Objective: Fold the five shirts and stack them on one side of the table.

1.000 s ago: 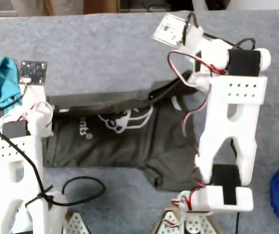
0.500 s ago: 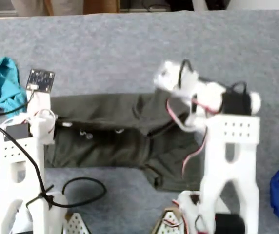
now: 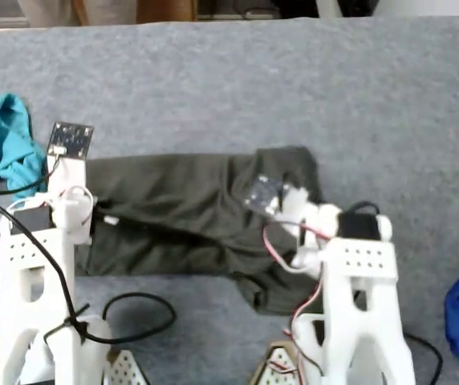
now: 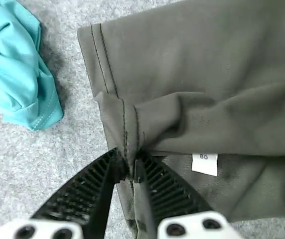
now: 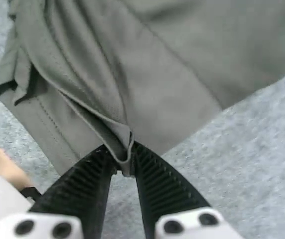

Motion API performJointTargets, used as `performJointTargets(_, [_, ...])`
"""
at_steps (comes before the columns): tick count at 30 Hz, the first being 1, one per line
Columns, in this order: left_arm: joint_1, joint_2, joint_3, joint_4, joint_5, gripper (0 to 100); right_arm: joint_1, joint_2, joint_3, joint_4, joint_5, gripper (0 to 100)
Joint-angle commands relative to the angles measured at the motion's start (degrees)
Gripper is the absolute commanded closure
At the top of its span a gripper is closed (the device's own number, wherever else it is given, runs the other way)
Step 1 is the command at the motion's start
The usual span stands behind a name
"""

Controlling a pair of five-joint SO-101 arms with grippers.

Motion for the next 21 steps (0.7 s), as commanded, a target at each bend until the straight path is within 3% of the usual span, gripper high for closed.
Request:
performJointTargets(1, [-0.5,-0.9,0.1,0.0,-0.4,98,4.3,-2.9,2.4,-1.7,1.0,99.3])
performJointTargets(9, [-0.5,-0.9,0.1,0.3,-0.4,98,15.8,-6.9,4.4,0.4,9.0,99.3])
performJointTargets(21, [-0.3,-0.9,0.1,0.1,-0.4,98,16.6,-12.1,11.1,3.3,12.8,99.3])
